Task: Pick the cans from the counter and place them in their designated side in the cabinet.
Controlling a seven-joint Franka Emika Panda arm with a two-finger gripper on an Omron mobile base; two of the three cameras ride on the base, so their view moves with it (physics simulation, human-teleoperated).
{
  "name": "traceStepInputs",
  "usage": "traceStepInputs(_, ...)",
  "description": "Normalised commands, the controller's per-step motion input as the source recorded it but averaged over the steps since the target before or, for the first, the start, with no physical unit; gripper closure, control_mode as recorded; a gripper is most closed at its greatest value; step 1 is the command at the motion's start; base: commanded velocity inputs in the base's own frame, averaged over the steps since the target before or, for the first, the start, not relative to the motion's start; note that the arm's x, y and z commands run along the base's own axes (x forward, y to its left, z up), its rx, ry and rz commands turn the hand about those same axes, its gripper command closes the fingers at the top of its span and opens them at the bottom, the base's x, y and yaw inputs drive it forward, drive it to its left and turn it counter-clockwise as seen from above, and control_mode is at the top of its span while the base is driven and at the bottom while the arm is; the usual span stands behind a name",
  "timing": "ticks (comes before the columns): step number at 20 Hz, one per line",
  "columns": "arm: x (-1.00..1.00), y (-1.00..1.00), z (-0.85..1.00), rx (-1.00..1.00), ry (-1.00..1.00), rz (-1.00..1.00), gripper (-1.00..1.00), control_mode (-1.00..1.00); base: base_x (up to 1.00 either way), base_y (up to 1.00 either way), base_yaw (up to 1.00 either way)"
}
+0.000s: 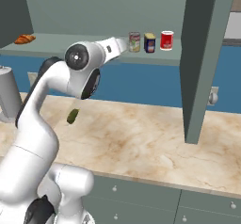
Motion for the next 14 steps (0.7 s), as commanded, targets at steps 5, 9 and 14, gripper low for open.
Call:
traceStepInputs(5, -0.85, 0.13, -0.37, -0.06, 0.02, 0.02, -1.0, -1.0, 0.0, 0.0, 0.0)
traceStepInputs(9, -0.83, 0.02, -0.33, -0.06, 0.14, 0.04, -1.0, -1.0, 0.0, 0.0, 0.0)
traceStepInputs(14, -0.71, 0.0, -0.29, -0.03, 0.32, 0.06, -1.0, -1.0, 0.0, 0.0, 0.0)
